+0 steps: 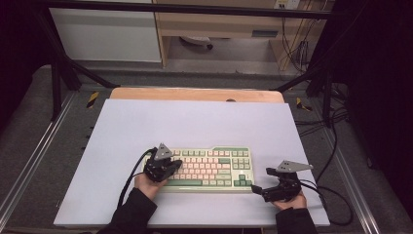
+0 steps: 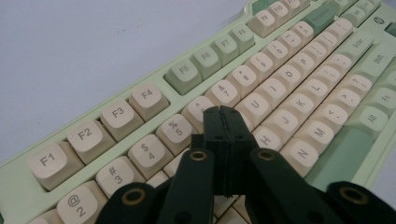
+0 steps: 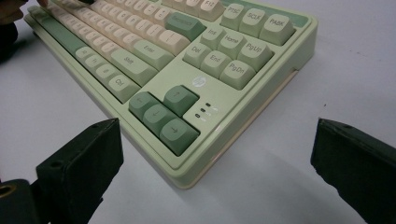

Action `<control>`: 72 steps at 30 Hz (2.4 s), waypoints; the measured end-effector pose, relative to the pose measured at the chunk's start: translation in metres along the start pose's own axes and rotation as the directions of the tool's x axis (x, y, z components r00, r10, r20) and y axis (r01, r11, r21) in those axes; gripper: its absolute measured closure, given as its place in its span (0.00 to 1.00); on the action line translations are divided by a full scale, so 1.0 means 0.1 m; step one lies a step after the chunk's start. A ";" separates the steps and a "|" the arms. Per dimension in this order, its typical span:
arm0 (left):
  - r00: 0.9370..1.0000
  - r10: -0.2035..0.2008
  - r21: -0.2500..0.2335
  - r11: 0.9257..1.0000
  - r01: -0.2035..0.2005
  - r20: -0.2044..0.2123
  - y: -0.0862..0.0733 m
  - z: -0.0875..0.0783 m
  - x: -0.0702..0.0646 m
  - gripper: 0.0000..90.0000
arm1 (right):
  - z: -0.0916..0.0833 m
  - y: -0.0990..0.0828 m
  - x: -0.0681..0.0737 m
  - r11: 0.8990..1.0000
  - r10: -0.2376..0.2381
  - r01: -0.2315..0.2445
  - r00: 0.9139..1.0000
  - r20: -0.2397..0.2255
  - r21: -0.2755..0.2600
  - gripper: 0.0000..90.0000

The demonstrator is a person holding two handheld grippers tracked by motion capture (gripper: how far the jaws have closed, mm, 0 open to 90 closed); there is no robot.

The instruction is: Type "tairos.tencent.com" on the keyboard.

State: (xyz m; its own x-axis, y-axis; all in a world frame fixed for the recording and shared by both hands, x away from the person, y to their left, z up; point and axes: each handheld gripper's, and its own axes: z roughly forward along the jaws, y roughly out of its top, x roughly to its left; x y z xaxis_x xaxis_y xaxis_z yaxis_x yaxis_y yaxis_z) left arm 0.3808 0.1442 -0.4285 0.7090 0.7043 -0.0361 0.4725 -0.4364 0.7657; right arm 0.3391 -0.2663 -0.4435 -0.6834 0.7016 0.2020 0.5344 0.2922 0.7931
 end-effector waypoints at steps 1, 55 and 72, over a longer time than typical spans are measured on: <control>1.000 0.000 0.002 1.000 0.000 0.000 0.00 0.00 0.00 1.00 | 0.00 0.00 0.00 1.000 0.001 -0.001 1.000 0.000 0.000 0.03; 0.999 -0.034 0.008 0.999 0.034 -0.041 -0.36 -0.52 0.27 1.00 | 0.00 0.00 0.01 1.000 -0.003 0.003 1.000 -0.007 0.005 0.05; 0.998 -0.047 0.005 0.999 0.047 -0.043 -0.41 -0.50 0.29 1.00 | -0.02 0.00 0.02 1.000 -0.013 0.013 1.000 0.003 0.007 0.10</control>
State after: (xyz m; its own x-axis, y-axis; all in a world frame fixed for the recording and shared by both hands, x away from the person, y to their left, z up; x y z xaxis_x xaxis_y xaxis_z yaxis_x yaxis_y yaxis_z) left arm 0.3558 0.2102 -0.4285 0.6629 0.7474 -0.0440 0.5077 -0.4055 0.7601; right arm 0.3365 -0.2661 -0.4416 -0.6886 0.6999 0.1899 0.5290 0.3056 0.7917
